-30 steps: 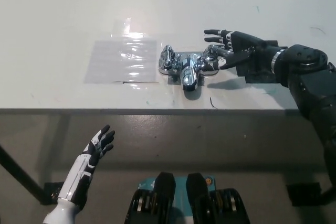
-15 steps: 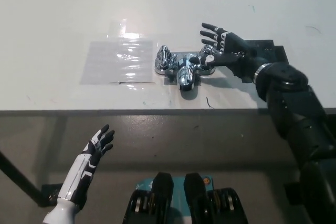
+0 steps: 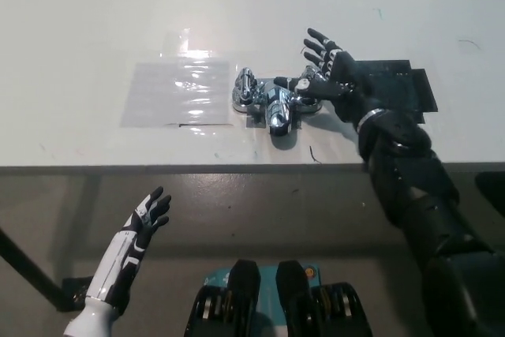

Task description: The faucet is at the center of the desk and the robot turn off the faucet by turning the right faucet handle using the right hand

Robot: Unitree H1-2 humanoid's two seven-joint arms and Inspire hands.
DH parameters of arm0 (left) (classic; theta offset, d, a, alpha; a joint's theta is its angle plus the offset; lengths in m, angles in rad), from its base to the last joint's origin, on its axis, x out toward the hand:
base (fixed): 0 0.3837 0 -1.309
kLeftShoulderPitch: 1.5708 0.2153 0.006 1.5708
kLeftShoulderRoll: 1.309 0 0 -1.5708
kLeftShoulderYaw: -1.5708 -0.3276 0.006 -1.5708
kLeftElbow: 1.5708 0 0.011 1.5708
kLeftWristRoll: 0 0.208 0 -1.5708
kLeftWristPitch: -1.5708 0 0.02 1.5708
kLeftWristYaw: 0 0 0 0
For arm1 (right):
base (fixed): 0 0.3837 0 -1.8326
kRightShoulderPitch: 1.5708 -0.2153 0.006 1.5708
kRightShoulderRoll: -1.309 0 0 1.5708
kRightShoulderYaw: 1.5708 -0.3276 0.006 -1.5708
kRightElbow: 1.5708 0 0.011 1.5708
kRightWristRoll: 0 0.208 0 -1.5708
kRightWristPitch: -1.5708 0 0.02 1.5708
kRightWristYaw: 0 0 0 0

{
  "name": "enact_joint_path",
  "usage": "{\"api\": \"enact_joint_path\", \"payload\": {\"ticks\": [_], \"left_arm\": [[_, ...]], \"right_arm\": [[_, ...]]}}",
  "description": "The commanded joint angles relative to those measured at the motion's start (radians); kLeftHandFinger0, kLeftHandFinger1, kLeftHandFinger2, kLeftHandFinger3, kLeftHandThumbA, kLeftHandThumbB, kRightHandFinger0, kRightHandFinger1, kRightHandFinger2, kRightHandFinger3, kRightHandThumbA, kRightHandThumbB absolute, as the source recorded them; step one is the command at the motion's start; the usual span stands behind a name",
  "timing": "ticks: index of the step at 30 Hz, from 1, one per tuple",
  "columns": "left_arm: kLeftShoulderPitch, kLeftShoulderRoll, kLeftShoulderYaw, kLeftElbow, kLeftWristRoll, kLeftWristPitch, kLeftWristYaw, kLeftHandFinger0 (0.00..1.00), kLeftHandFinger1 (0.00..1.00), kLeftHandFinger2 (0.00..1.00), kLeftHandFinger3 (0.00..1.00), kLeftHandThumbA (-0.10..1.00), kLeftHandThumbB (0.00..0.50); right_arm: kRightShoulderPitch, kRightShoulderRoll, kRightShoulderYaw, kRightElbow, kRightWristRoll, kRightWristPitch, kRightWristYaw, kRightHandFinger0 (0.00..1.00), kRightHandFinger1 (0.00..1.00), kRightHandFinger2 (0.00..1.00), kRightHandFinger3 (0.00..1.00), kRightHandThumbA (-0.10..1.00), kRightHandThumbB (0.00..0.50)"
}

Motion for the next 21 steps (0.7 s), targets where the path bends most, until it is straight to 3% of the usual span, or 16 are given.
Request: {"api": "enact_joint_path", "payload": {"ticks": [1,3,4,6,21], "left_arm": [[-0.014,0.008,0.013,-0.038,-0.008,-0.007,-0.002,1.0,1.0,1.0,1.0,0.96,0.311],[-0.015,0.01,0.014,-0.039,-0.005,-0.005,-0.001,1.0,1.0,1.0,1.0,0.98,0.316],[-0.016,0.01,0.013,-0.038,-0.005,-0.005,-0.002,1.0,1.0,1.0,1.0,0.97,0.309],[-0.018,0.013,0.015,-0.039,-0.007,-0.003,-0.003,1.0,1.0,1.0,1.0,0.97,0.306],[-0.028,0.018,0.016,-0.044,0.004,0.002,0.0,1.0,1.0,1.0,1.0,1.0,0.318]], "right_arm": [[-0.016,0.106,0.03,-0.054,-0.081,-0.079,-0.297,1.0,1.0,1.0,1.0,1.0,0.362],[-0.006,0.133,0.038,-0.081,-0.117,-0.09,-0.398,1.0,1.0,1.0,1.0,1.0,0.322],[-0.002,0.145,0.053,-0.094,-0.152,-0.089,-0.461,1.0,1.0,1.0,1.0,1.0,0.353],[0.003,0.165,0.078,-0.111,-0.206,-0.109,-0.55,1.0,1.0,1.0,1.0,1.0,0.306],[0.019,0.253,0.114,-0.251,-0.303,-0.088,-0.762,1.0,1.0,1.0,1.0,1.0,0.25]]}}
